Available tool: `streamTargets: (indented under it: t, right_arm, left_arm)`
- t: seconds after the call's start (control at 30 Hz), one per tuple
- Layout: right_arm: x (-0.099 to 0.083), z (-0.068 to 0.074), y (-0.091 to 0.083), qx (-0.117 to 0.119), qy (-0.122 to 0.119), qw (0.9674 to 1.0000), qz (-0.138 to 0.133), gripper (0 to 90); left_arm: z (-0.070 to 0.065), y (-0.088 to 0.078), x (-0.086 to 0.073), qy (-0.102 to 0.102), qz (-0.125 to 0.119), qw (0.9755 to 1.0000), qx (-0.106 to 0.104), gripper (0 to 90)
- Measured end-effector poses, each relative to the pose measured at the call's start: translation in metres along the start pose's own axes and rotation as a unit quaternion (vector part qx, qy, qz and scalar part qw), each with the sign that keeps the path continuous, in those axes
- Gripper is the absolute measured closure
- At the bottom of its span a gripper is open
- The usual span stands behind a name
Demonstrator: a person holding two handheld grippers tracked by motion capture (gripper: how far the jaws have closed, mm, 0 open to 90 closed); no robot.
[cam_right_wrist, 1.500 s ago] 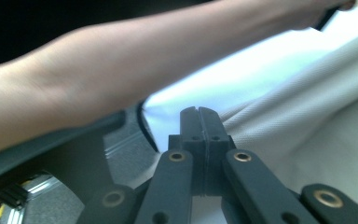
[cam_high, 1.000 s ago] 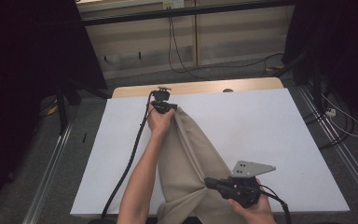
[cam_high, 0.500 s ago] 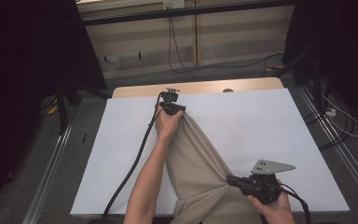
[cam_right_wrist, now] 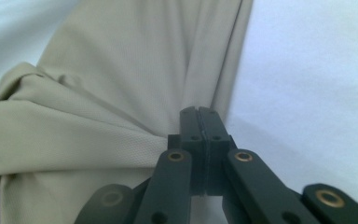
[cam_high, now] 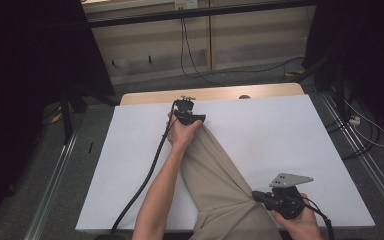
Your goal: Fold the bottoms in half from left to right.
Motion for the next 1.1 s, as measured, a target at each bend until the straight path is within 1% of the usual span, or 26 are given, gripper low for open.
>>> streamTargets:
  t: [0.07,0.1,0.13,0.17,0.2,0.23,0.27,0.3,0.33,0.4,0.43,0.5,0.6,0.63,0.67,0.7,0.73,0.77,0.8,0.83,0.87,0.9,0.93,0.97,1.07,1.1]
  right_arm:
    - [0.000,-0.001,0.000,-0.010,0.001,0.9999,0.003,88.4]
    - [0.000,-0.001,0.000,-0.015,0.000,0.9999,0.002,86.4]
    - [0.000,-0.001,-0.001,-0.016,0.005,0.9999,0.000,82.6]
    - [0.002,-0.001,-0.003,-0.018,0.006,0.9998,-0.006,76.9]
    - [0.003,0.000,-0.005,-0.022,0.001,0.9996,-0.016,74.5]
    - [0.006,0.001,-0.007,-0.015,0.003,0.9995,-0.029,73.2]
    - [0.009,0.005,-0.009,-0.005,0.002,0.9992,-0.039,71.9]
    - [0.015,0.015,-0.008,0.020,-0.013,0.9985,-0.049,70.2]
    - [0.015,0.015,-0.008,0.020,-0.013,0.9985,-0.049,70.2]
    - [0.018,0.030,0.000,0.043,-0.035,0.9977,-0.038,70.2]
    - [0.019,0.037,0.007,0.053,-0.044,0.9973,-0.027,70.0]
    - [0.020,0.052,0.023,0.075,-0.062,0.9953,0.000,68.9]
    - [0.022,0.069,0.046,0.098,-0.087,0.9910,0.027,66.2]
    - [0.024,0.072,0.051,0.105,-0.090,0.9899,0.029,65.4]
    - [0.026,0.076,0.055,0.112,-0.095,0.9885,0.035,65.0]
    - [0.027,0.080,0.060,0.120,-0.100,0.9871,0.037,63.1]
    - [0.027,0.080,0.060,0.120,-0.100,0.9871,0.037,63.1]
    - [0.026,0.081,0.063,0.120,-0.097,0.9872,0.041,62.8]
    - [0.025,0.081,0.065,0.119,-0.102,0.9866,0.045,62.3]
    - [0.022,0.081,0.067,0.120,-0.105,0.9861,0.049,61.5]
    - [0.019,0.081,0.069,0.118,-0.105,0.9860,0.054,61.3]
    - [0.016,0.081,0.070,0.118,-0.105,0.9860,0.054,61.4]
    - [0.014,0.080,0.069,0.116,-0.107,0.9863,0.047,61.9]
    - [0.014,0.081,0.068,0.114,-0.109,0.9864,0.047,64.6]
    - [0.011,0.080,0.064,0.116,-0.110,0.9857,0.053,82.0]
    - [0.010,0.079,0.062,0.117,-0.110,0.9856,0.052,86.5]
  left_arm:
    - [-0.003,-0.010,0.001,0.006,-0.012,0.9999,0.002,32.5]
    - [-0.005,-0.016,0.001,0.017,-0.013,0.9998,0.003,29.7]
    - [-0.007,-0.023,0.001,0.024,-0.017,0.9996,0.002,28.8]
    - [-0.009,-0.030,-0.001,0.026,-0.024,0.9994,0.002,26.8]
    - [-0.010,-0.037,-0.004,0.025,-0.034,0.9991,-0.002,24.3]
    - [-0.012,-0.044,-0.008,0.024,-0.041,0.9988,-0.010,23.6]
    - [-0.013,-0.052,-0.012,0.028,-0.040,0.9987,-0.015,23.6]
    - [-0.015,-0.058,-0.017,0.034,-0.042,0.9984,-0.017,22.3]
    - [-0.016,-0.065,-0.022,0.045,-0.038,0.9981,-0.014,22.3]
    - [-0.020,-0.078,-0.032,0.044,-0.043,0.9979,-0.021,22.2]
    - [-0.022,-0.085,-0.037,0.040,-0.046,0.9978,-0.027,22.2]
    - [-0.027,-0.099,-0.048,0.060,-0.037,0.9970,-0.030,21.4]
    - [-0.039,-0.120,-0.069,0.083,-0.021,0.9957,-0.035,20.9]
    - [-0.043,-0.127,-0.076,0.090,-0.017,0.9950,-0.039,20.4]
    - [-0.046,-0.135,-0.084,0.104,-0.012,0.9934,-0.047,20.0]
    - [-0.051,-0.142,-0.091,0.110,-0.005,0.9924,-0.054,20.0]
    - [-0.056,-0.148,-0.098,0.116,0.003,0.9917,-0.055,20.0]
    - [-0.061,-0.154,-0.105,0.119,0.011,0.9906,-0.067,19.6]
    - [-0.068,-0.159,-0.111,0.123,0.019,0.9888,-0.083,19.6]
    - [-0.075,-0.165,-0.117,0.138,0.017,0.9858,-0.094,19.6]
    - [-0.083,-0.169,-0.123,0.149,0.016,0.9841,-0.096,19.6]
    - [-0.089,-0.171,-0.128,0.156,0.015,0.9831,-0.094,19.6]
    - [-0.094,-0.170,-0.132,0.153,0.021,0.9831,-0.099,19.6]
    - [-0.100,-0.167,-0.136,0.148,0.032,0.9823,-0.110,19.6]
    - [-0.115,-0.157,-0.142,0.175,0.047,0.9778,-0.105,19.9]
    - [-0.115,-0.154,-0.142,0.181,0.041,0.9769,-0.106,19.2]
Point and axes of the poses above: each handheld gripper's, and its own axes: y roughly forward along the jaws, x roughly out of its top, z roughly to its left, the point moved 2 cm from there along y, roughly forward along the jaws, and after that the axes turned 11 degrees about y, right-handed, at the moved point
